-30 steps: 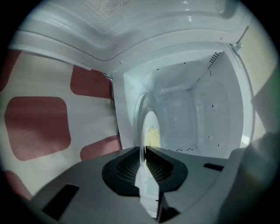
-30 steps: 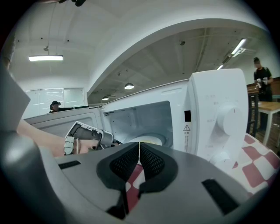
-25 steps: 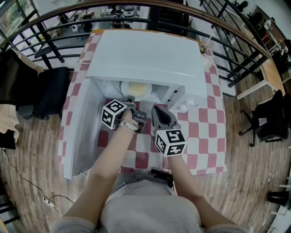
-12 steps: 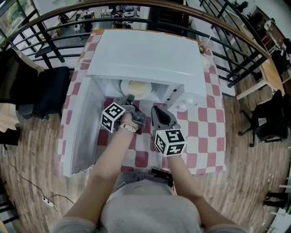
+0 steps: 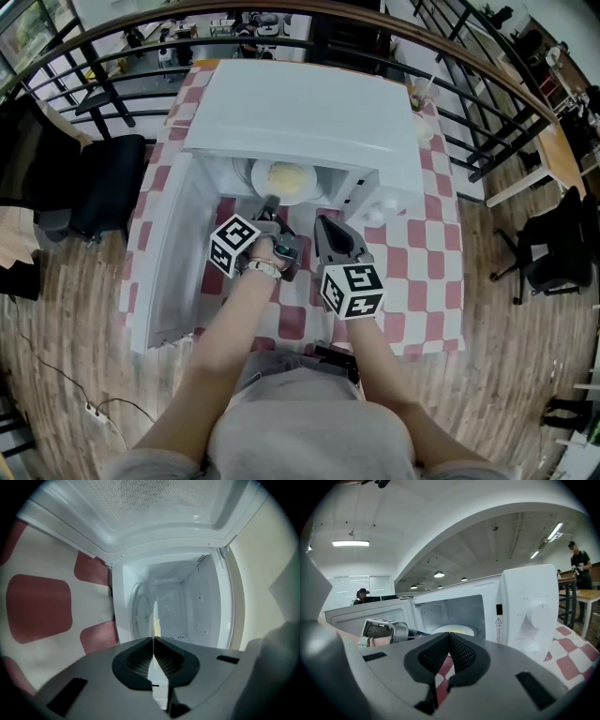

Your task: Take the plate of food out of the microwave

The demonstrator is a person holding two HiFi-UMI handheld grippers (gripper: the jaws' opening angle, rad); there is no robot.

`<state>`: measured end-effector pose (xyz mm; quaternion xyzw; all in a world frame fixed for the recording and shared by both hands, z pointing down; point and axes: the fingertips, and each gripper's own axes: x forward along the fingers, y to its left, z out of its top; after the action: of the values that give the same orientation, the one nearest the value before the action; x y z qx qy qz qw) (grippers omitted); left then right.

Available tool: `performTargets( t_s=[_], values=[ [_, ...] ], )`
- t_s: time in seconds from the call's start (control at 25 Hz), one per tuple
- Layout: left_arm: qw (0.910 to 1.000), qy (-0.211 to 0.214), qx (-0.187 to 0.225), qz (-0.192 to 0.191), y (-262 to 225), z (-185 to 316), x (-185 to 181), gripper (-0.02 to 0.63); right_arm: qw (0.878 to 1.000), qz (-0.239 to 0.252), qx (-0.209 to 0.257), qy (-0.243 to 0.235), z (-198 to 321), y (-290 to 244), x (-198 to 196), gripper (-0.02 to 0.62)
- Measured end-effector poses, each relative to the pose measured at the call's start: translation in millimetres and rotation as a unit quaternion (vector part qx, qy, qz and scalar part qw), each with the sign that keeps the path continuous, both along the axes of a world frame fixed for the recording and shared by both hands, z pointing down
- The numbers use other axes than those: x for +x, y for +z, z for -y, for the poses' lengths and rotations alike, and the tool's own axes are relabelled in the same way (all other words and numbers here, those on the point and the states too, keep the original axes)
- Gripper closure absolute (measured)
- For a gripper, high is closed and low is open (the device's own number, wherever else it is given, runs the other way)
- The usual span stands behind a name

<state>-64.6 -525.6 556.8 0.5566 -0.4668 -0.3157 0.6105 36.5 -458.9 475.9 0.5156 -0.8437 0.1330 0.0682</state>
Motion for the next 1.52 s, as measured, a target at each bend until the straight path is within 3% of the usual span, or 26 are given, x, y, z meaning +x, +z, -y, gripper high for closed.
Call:
performTargets(
  t_s=[0.36, 0.76, 1.52],
  values=[
    [0.9999, 0.000, 0.016, 0.006, -13, -17, -1, 0.594, 0.999, -0.005, 0.037, 0.008, -14, -18, 0, 0.569],
    [0.9994, -0.008, 0.029, -0.016, -29, -44, -7, 0.594, 0.998, -0.003, 0.055, 0.004, -39, -36, -1, 0.571],
    [0.9991, -0.004, 0.035, -0.025, -62, -94, -3, 0.594, 0.998, 0.012, 0.057, 0.009, -68, -61, 5, 0.571]
  ],
)
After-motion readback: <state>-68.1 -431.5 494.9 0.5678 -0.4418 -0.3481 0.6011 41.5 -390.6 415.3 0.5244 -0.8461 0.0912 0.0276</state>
